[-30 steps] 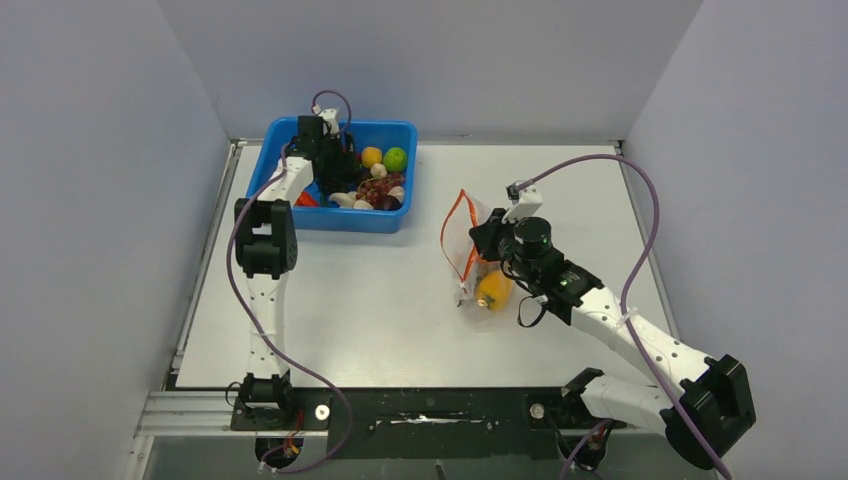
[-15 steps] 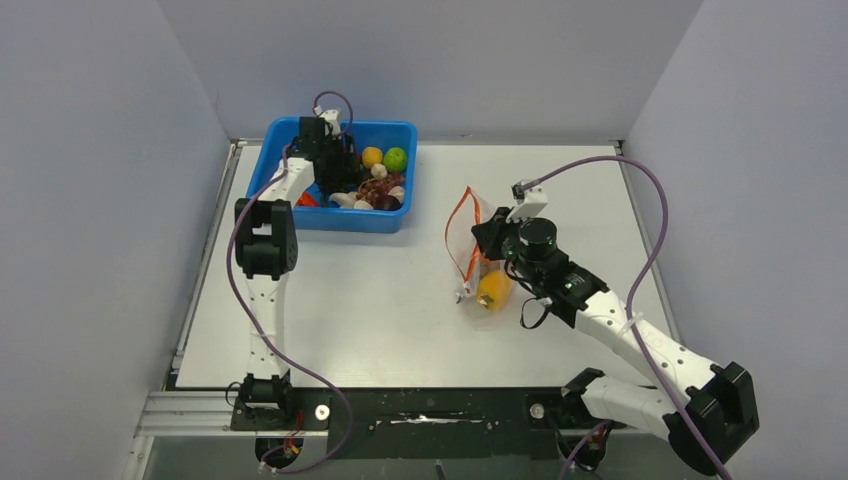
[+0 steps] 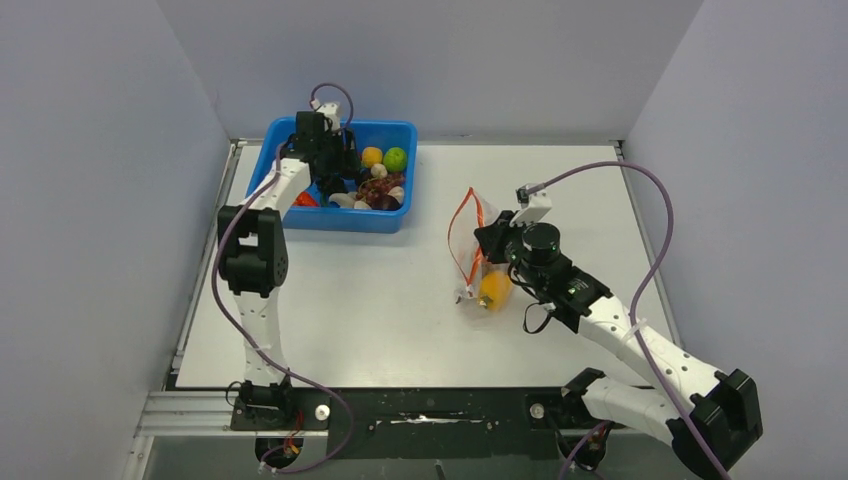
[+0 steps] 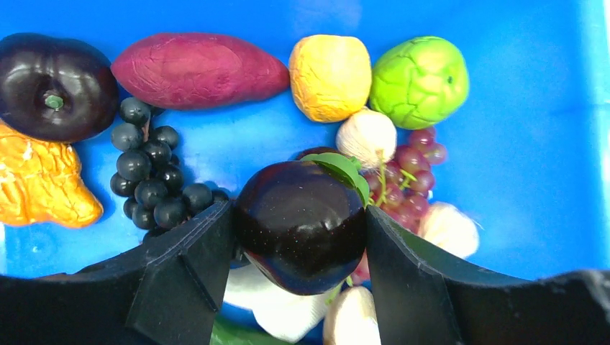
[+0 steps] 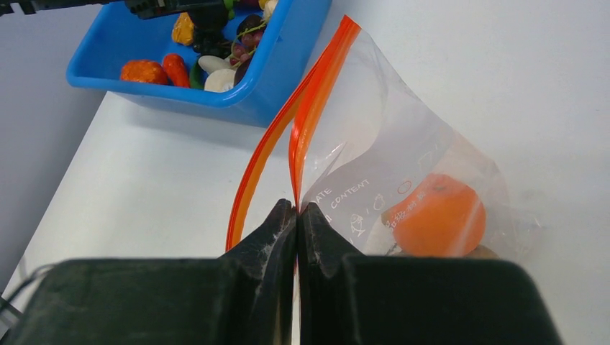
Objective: Place the food in the zip-top bag and seal the zipper
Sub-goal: Pick up the fake fruit from the bin, then place the fake fruit in the zipper food storage bag.
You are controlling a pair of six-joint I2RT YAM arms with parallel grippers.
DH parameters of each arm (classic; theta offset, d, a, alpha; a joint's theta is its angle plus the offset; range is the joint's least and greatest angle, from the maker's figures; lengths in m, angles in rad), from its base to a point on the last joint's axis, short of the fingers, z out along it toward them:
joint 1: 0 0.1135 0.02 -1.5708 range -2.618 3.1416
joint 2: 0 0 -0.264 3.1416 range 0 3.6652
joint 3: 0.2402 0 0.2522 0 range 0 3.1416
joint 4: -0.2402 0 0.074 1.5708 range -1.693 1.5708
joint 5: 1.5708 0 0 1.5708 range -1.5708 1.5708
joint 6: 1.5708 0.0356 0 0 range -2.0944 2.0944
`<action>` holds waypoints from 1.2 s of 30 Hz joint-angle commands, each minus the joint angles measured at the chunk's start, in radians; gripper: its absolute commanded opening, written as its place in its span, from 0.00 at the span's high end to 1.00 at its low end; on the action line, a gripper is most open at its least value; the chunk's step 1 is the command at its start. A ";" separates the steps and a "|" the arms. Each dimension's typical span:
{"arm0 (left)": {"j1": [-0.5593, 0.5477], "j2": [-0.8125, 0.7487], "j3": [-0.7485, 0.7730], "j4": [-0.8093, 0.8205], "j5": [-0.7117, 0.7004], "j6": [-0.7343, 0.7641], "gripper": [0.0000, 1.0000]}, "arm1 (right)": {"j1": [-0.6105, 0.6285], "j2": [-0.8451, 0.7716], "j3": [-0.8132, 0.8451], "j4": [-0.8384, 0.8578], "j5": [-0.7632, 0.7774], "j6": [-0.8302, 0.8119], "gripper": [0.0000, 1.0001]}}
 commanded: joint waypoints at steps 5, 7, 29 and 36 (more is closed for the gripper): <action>-0.034 -0.210 -0.050 0.036 -0.011 -0.027 0.80 | 0.003 -0.065 0.019 -0.009 0.061 -0.019 1.00; -0.039 -0.255 -0.066 0.019 0.012 -0.038 0.80 | 0.003 -0.075 0.021 -0.014 0.067 -0.020 1.00; -0.252 -0.971 -0.729 0.301 0.331 -0.351 0.82 | 0.003 -0.144 0.003 0.011 -0.037 0.032 1.00; -0.335 -0.987 -0.824 0.518 0.454 -0.522 0.83 | 0.003 -0.114 0.008 0.031 -0.061 0.047 1.00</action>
